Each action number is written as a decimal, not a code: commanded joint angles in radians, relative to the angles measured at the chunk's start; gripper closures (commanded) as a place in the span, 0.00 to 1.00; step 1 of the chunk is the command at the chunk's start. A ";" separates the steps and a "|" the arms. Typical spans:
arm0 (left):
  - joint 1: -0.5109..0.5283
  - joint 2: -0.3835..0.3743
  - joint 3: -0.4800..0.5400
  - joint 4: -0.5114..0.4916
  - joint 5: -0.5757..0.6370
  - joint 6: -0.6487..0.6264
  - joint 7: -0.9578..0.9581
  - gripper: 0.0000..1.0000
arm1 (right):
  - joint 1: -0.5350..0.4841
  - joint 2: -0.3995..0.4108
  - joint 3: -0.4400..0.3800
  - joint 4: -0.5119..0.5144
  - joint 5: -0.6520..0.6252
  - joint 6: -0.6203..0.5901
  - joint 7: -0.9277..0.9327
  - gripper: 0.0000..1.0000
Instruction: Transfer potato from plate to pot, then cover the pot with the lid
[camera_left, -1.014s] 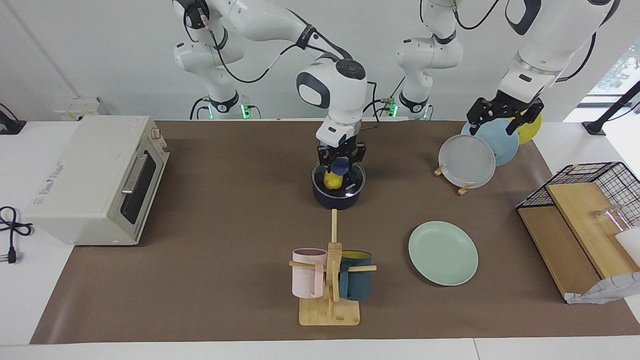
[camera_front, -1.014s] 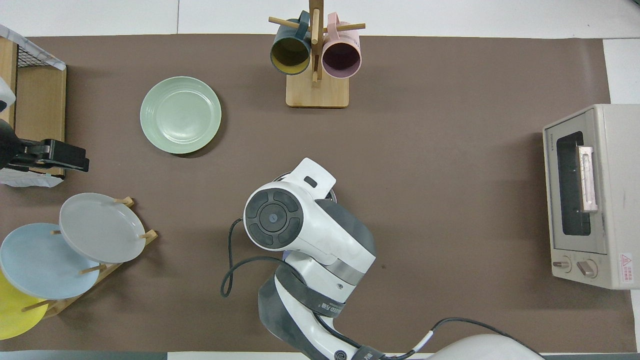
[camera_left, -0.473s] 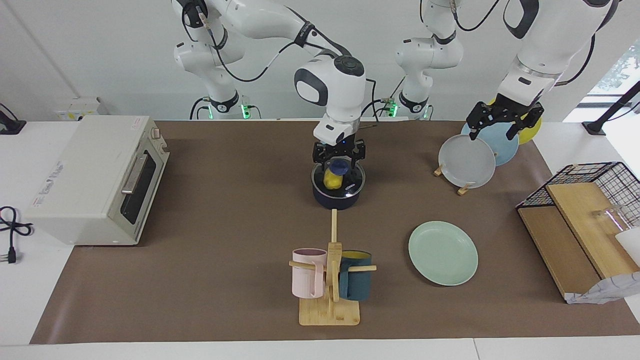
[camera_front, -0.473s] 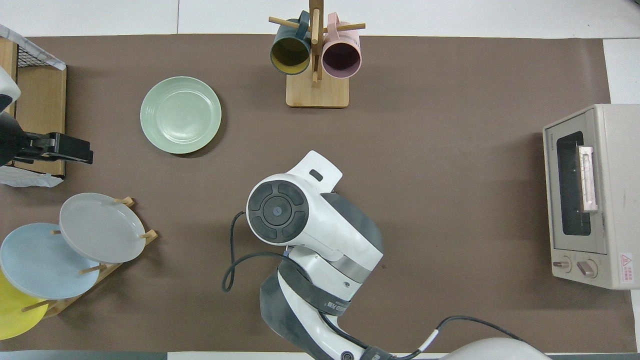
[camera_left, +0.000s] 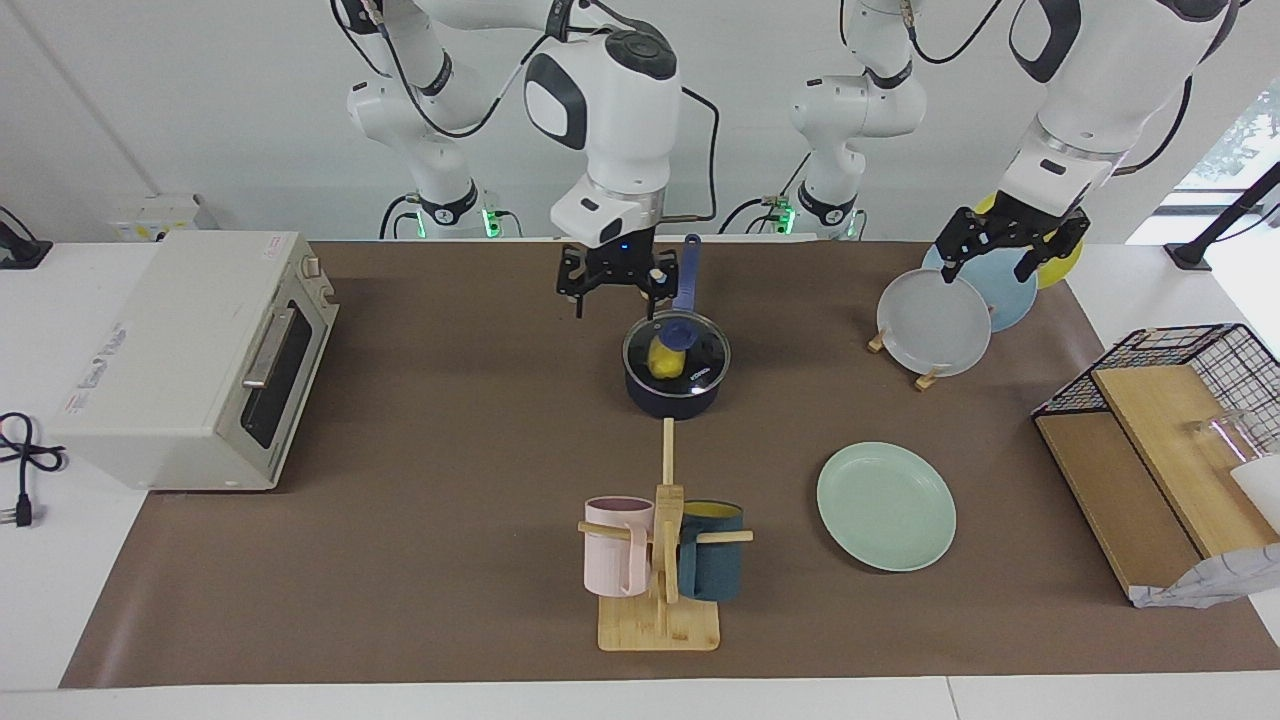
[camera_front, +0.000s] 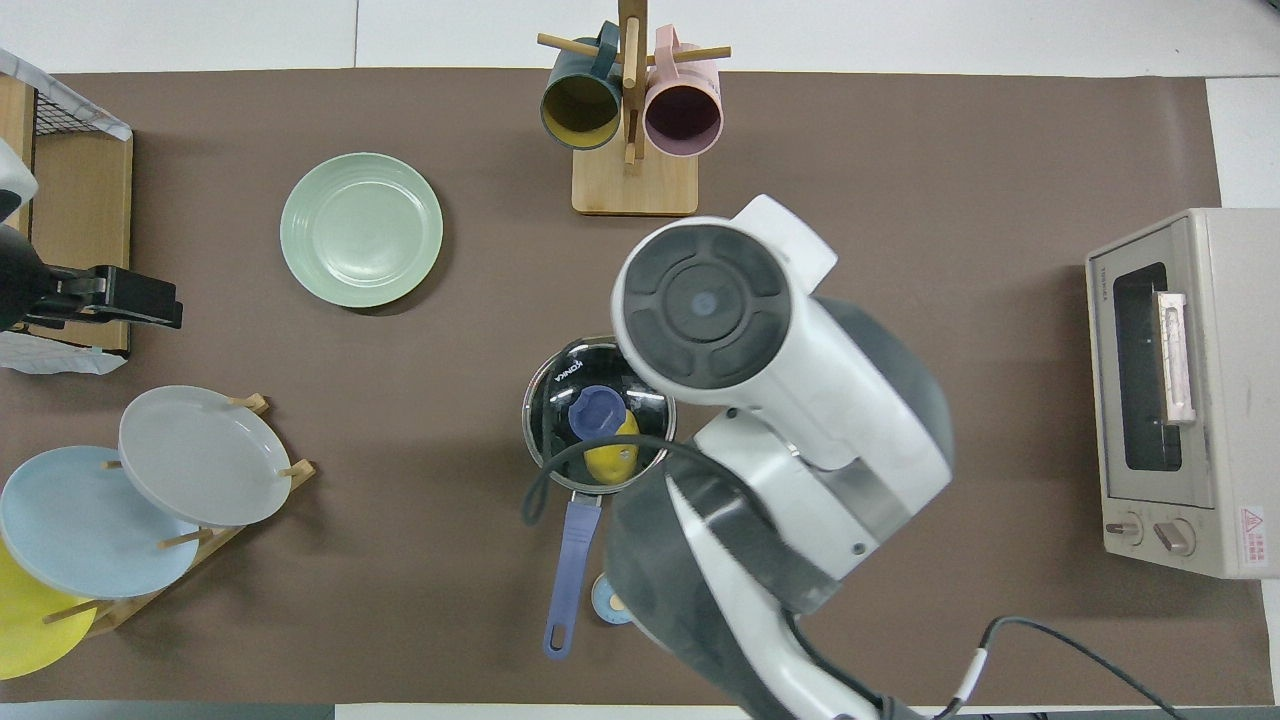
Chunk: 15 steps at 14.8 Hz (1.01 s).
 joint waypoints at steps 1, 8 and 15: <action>0.014 -0.016 -0.010 -0.027 -0.010 0.017 0.012 0.00 | -0.161 -0.078 0.011 -0.004 0.062 -0.083 -0.226 0.00; 0.014 -0.018 -0.006 -0.028 -0.039 0.005 0.012 0.00 | -0.356 -0.158 -0.035 0.042 0.131 -0.286 -0.457 0.00; 0.012 -0.018 -0.006 -0.025 -0.038 0.011 0.007 0.00 | -0.135 -0.195 -0.443 -0.020 0.205 -0.280 -0.598 0.00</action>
